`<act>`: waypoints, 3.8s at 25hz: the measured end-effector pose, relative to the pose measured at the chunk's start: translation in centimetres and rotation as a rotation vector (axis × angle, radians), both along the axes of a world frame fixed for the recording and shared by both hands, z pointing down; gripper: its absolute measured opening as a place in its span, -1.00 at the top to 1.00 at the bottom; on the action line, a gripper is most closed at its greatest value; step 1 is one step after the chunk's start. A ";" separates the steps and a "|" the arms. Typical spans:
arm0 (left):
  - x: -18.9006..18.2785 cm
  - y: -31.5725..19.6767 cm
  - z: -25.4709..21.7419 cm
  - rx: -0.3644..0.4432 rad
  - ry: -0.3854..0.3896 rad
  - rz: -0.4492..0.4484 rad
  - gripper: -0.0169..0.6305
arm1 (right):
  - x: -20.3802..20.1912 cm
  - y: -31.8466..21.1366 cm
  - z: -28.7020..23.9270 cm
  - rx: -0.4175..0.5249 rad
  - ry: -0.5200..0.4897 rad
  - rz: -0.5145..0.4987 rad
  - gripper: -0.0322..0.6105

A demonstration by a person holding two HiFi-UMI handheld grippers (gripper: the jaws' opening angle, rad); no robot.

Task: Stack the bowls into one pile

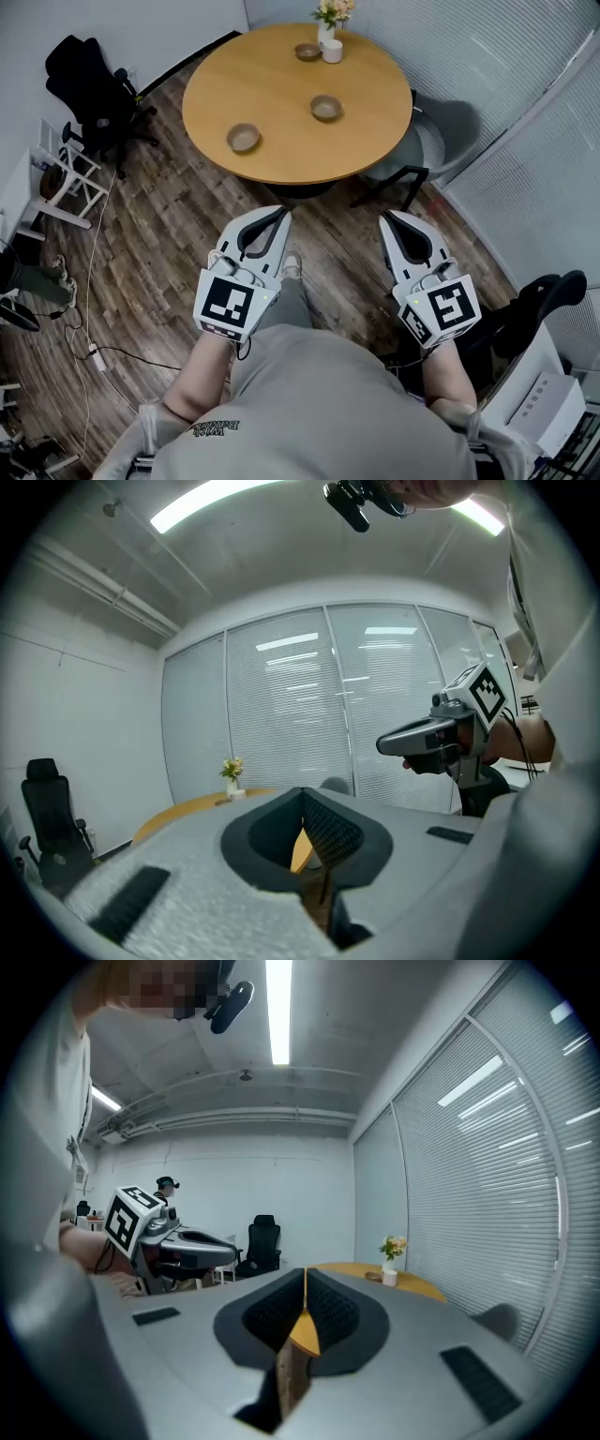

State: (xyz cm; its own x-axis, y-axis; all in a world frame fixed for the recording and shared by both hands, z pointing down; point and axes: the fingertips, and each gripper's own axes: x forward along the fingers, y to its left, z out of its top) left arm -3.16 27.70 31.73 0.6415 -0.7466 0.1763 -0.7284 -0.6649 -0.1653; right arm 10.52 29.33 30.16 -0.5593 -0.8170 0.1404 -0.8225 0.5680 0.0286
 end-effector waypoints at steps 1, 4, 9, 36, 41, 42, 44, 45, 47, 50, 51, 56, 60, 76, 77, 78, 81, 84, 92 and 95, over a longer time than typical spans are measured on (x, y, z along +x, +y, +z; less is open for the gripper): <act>-0.4 -1.1 0.0 0.000 -0.001 0.005 0.89 | -0.4 -1.0 -0.1 -0.002 0.007 0.002 0.80; -1.4 -4.5 -0.1 -0.003 0.004 0.014 0.89 | -1.7 -4.1 -0.3 -0.014 0.020 0.004 0.80; -2.9 -8.8 -0.6 -0.006 0.036 0.028 0.89 | -3.4 -8.3 -1.0 -0.022 0.051 0.015 0.80; -9.2 -27.5 0.1 -0.058 0.022 0.010 0.89 | -9.9 -27.6 -1.6 -0.058 0.074 -0.007 0.80; -9.0 -27.5 0.1 -0.082 0.021 -0.025 0.89 | -8.8 -28.6 -1.9 -0.054 0.058 -0.028 0.81; -8.8 -27.6 0.1 -0.084 0.018 -0.035 0.89 | -8.5 -28.8 -1.9 -0.052 0.053 -0.038 0.80; -8.4 -27.7 0.1 -0.085 0.009 -0.054 0.89 | -7.9 -29.0 -1.8 -0.051 0.047 -0.060 0.81; -8.2 -27.7 0.0 -0.086 0.006 -0.062 0.89 | -7.5 -29.1 -1.6 -0.055 0.049 -0.069 0.80; -7.7 -27.5 -0.1 -0.090 0.007 -0.077 0.89 | -6.8 -29.2 -1.0 -0.066 0.058 -0.080 0.80; -7.4 -27.7 0.0 -0.097 -0.001 -0.097 0.89 | -6.1 -29.7 -0.4 -0.079 0.064 -0.096 0.80; -7.4 -27.8 0.0 -0.098 -0.005 -0.105 0.89 | -6.1 -29.9 -0.3 -0.083 0.061 -0.103 0.80; -7.7 -28.2 -0.4 -0.091 -0.003 -0.141 0.89 | -6.5 -30.9 0.4 -0.102 0.058 -0.144 0.80; -8.8 -28.6 -0.5 -0.082 -0.011 -0.174 0.89 | -7.9 -32.0 0.3 -0.088 0.058 -0.176 0.80; -15.9 -31.1 1.6 -0.101 -0.090 -0.317 0.89 | -19.5 -34.4 4.9 -0.216 0.090 -0.483 0.68; -16.2 -31.1 1.7 -0.103 -0.096 -0.320 0.89 | -20.5 -34.3 5.3 -0.229 0.099 -0.509 0.60; -16.5 -31.1 2.0 -0.108 -0.100 -0.323 0.89 | -21.4 -34.2 5.9 -0.238 0.116 -0.532 0.57; -17.4 -31.1 3.2 -0.136 -0.102 -0.337 0.89 | -23.9 -33.8 8.3 -0.261 0.182 -0.589 0.54; -18.1 -31.3 4.6 -0.162 -0.107 -0.350 0.89 | -26.0 -33.6 11.5 -0.304 0.238 -0.642 0.52; -20.0 -31.4 9.3 -0.254 -0.114 -0.356 0.89 | -29.9 -33.4 19.7 -0.439 0.358 -0.693 0.47; -20.6 -31.3 11.9 -0.308 -0.124 -0.360 0.89 | -30.4 -33.7 22.4 -0.464 0.399 -0.691 0.47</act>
State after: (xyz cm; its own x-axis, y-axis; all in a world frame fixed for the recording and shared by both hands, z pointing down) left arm -23.81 -3.64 43.60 0.3128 -0.8182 0.4824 -0.9082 -0.4063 -0.1001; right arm -19.91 -4.34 52.57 -0.7413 -0.1334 0.6578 -0.2744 0.9546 -0.1158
